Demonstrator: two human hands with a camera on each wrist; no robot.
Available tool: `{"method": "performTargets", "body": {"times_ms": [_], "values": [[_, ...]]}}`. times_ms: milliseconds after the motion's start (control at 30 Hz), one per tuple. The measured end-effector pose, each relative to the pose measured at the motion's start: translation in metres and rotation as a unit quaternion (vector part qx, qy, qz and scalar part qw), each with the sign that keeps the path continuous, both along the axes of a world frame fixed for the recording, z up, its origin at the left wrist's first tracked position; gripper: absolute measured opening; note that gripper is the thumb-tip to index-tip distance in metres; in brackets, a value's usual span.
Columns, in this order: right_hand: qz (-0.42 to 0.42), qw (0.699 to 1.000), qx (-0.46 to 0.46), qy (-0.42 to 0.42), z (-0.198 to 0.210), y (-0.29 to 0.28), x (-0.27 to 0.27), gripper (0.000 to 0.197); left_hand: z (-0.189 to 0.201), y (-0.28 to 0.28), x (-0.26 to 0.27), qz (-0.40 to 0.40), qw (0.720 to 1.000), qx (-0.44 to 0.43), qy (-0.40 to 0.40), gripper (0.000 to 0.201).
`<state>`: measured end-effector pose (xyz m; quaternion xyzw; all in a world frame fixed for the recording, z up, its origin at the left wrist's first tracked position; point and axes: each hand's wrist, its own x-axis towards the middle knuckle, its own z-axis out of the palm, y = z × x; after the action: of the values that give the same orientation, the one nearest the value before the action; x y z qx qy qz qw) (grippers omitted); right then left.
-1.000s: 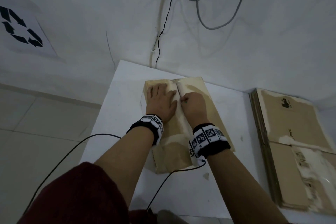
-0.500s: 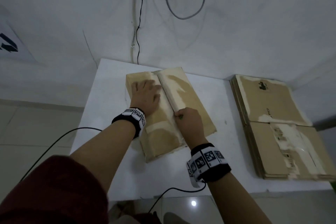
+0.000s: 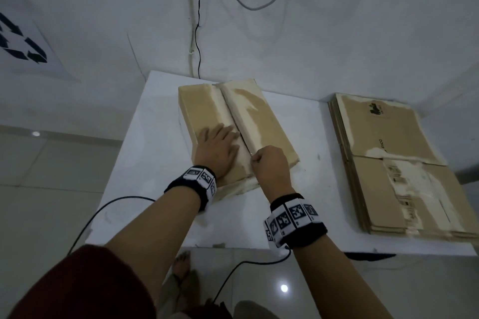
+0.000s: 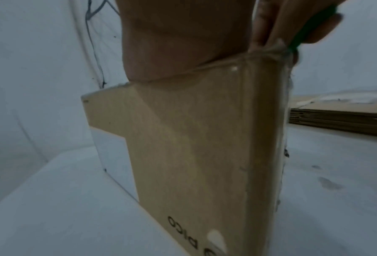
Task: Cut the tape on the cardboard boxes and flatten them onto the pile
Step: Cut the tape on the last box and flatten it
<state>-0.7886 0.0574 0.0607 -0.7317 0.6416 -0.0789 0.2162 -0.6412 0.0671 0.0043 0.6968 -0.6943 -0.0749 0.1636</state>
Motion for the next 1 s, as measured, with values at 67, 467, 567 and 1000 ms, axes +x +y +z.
{"method": "performTargets", "body": {"times_ms": [67, 467, 567, 1000], "values": [[-0.005, 1.000, 0.010, -0.026, 0.001, 0.017, -0.013, 0.024, 0.000, 0.000, -0.002, 0.007, 1.000, -0.004, 0.004, 0.046], [0.002, 0.988, -0.075, -0.132, -0.018, 0.053, -0.056, 0.010, 0.018, 0.008, -0.001, -0.166, 0.985, -0.035, -0.032, 0.052], [-0.006, 0.989, -0.087, -0.117, -0.019, 0.044, -0.059, 0.008, 0.025, 0.002, -0.001, -0.211, 0.976, 0.021, -0.041, 0.069], [-0.056, 0.986, -0.038, -0.152, -0.013, 0.011, -0.074, 0.025, 0.054, -0.039, -0.028, -0.282, 0.951, 0.100, -0.074, 0.074]]}}
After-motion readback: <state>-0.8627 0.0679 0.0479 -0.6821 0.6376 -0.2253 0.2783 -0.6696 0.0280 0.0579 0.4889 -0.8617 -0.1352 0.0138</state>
